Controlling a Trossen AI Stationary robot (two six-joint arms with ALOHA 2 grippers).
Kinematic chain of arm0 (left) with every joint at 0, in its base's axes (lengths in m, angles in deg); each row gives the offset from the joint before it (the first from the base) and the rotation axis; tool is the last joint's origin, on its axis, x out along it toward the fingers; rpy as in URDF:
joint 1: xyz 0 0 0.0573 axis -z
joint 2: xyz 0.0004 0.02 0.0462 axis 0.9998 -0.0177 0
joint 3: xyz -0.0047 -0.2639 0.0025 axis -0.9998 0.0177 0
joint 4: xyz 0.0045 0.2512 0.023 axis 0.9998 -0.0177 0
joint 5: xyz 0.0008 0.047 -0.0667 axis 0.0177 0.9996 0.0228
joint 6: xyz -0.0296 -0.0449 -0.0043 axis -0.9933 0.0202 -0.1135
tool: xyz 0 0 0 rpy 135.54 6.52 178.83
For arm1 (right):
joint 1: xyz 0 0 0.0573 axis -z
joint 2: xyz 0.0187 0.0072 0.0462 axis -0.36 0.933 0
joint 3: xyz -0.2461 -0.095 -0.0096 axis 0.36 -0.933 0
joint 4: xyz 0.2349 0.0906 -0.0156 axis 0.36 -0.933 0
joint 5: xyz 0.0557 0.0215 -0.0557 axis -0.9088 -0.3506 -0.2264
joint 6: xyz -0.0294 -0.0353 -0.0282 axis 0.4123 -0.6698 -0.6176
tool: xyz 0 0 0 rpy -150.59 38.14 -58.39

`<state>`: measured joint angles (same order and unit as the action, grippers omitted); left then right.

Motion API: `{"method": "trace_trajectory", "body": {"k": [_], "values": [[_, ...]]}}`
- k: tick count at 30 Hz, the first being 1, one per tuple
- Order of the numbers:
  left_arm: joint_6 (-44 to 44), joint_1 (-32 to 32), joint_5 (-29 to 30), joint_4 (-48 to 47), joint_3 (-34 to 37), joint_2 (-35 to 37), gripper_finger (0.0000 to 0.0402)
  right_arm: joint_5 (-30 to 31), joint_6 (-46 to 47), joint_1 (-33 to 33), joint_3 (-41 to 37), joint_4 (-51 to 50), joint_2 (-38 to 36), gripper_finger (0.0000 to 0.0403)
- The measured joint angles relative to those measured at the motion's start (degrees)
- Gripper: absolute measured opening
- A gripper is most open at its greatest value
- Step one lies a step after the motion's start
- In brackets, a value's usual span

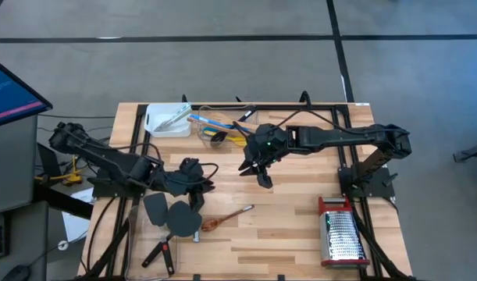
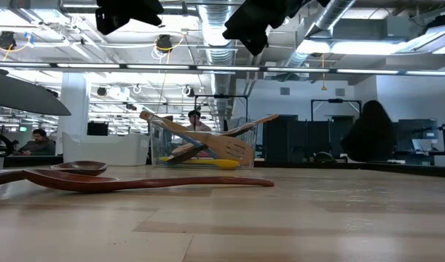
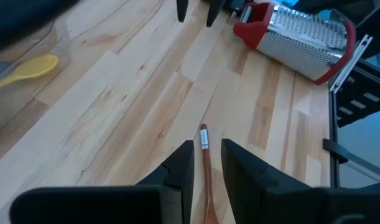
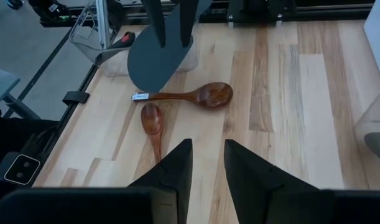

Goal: Pick & Place Kitchen Items
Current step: Put the brown serving spoon into the top transparent bin

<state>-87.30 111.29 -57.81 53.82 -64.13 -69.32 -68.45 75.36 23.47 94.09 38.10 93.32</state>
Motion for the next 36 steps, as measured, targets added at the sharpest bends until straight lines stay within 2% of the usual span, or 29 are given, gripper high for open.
{"method": "trace_trajectory", "body": {"k": [11,19,29,36], "values": [[0.0,0.0,0.1,3.2,0.0,0.0,0.0068,0.0,-0.1,0.0,0.0,0.6,0.0,0.0087],[2.3,-3.8,2.3,6.0,0.0,0.0,0.0068,0.0,0.7,0.0,0.0,4.5,0.0,0.0087],[4.1,-7.8,2.2,6.6,0.0,0.0,0.0065,-0.1,-4.0,2.2,0.0,-5.7,0.0,0.0087],[4.2,-7.9,2.1,6.9,0.0,0.0,0.0058,-0.2,-8.4,2.7,0.0,-7.4,-0.6,0.0087]]}}
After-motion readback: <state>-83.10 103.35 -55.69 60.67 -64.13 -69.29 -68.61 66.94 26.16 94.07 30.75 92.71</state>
